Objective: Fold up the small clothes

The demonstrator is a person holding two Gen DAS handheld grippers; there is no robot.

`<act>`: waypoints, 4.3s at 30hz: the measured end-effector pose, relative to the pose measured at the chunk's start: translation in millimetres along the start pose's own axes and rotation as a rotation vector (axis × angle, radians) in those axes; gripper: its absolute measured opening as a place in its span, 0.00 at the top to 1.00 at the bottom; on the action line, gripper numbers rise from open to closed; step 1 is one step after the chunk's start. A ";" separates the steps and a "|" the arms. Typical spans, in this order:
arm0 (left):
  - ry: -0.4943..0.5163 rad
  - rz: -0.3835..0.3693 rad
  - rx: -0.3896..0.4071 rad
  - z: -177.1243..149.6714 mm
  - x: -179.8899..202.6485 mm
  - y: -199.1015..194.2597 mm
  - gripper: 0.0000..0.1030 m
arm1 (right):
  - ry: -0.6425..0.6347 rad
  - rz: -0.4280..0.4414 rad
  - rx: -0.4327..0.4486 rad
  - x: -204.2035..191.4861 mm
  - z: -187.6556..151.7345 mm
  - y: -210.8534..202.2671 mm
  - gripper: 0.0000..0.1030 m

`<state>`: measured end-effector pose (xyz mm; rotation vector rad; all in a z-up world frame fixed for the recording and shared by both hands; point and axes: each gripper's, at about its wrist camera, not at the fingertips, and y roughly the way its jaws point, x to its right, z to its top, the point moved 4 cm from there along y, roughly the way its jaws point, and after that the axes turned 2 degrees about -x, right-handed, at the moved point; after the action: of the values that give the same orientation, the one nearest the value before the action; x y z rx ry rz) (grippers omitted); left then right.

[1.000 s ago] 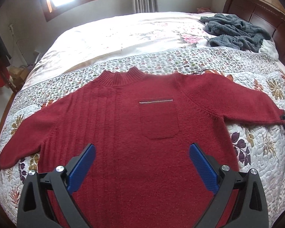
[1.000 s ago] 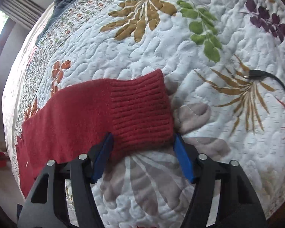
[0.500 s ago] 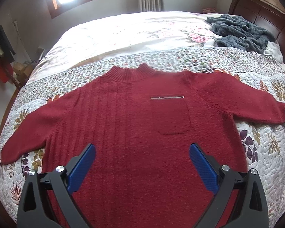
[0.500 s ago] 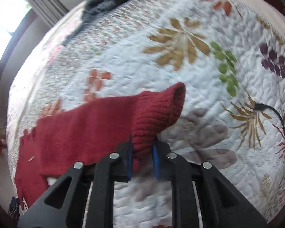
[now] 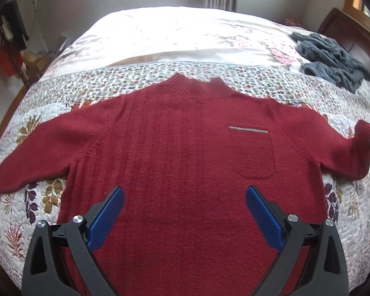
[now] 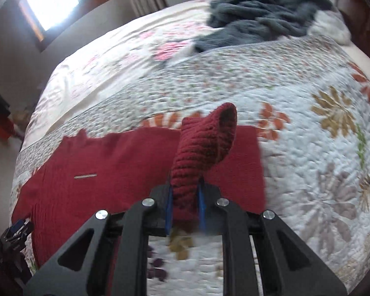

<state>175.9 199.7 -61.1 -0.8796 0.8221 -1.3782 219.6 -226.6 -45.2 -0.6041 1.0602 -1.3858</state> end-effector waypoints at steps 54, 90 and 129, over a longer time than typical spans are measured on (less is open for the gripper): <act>-0.207 -0.455 -0.283 34.7 75.7 104.1 0.81 | -0.048 0.259 -0.112 -47.5 -114.4 18.3 0.71; -0.237 -0.089 -0.028 68.9 -126.8 88.6 0.70 | -0.041 0.204 -0.243 -111.3 -56.0 109.1 0.69; -0.456 -0.016 0.006 -21.0 -291.8 19.9 0.46 | -0.193 0.262 -0.254 -197.0 -129.9 50.1 0.46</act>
<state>156.5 490.3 -94.4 -1.1424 0.4607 -1.1293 158.2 0.5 -98.9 -0.7396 1.1222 -0.9536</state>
